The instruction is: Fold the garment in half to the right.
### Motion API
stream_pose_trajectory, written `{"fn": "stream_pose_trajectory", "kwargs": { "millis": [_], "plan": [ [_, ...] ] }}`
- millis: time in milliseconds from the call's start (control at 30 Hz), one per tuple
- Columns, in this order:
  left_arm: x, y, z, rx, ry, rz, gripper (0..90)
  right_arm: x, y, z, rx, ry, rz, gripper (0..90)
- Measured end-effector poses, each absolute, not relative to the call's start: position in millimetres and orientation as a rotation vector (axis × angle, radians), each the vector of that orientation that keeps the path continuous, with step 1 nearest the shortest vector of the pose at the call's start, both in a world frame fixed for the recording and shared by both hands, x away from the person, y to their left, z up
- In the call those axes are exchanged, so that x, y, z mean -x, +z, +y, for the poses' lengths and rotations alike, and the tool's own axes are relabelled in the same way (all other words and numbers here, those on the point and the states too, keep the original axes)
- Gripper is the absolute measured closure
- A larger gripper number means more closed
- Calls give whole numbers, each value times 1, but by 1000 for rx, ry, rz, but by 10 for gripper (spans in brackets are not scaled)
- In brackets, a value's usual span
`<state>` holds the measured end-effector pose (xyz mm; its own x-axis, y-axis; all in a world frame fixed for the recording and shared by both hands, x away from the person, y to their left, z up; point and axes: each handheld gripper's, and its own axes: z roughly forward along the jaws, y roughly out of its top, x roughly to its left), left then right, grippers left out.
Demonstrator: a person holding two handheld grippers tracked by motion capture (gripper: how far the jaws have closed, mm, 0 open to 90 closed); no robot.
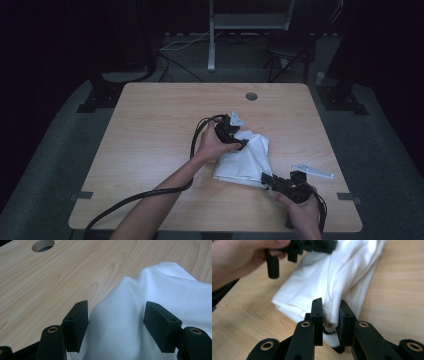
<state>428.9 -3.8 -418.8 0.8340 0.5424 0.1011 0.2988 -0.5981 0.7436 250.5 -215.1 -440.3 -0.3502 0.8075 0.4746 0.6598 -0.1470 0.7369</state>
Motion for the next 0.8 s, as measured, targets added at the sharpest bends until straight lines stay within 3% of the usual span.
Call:
{"fn": "stream_pose_trajectory", "kwargs": {
  "millis": [500,800],
  "plan": [
    [-426,-419,-5,-2230,426,621,341,-246,-447,-210,-1654,1383,2012,724],
    [-410,-394,15,-2207,463,591,309,-246,-437,-223,-1594,1394,1966,377]
  ]
}}
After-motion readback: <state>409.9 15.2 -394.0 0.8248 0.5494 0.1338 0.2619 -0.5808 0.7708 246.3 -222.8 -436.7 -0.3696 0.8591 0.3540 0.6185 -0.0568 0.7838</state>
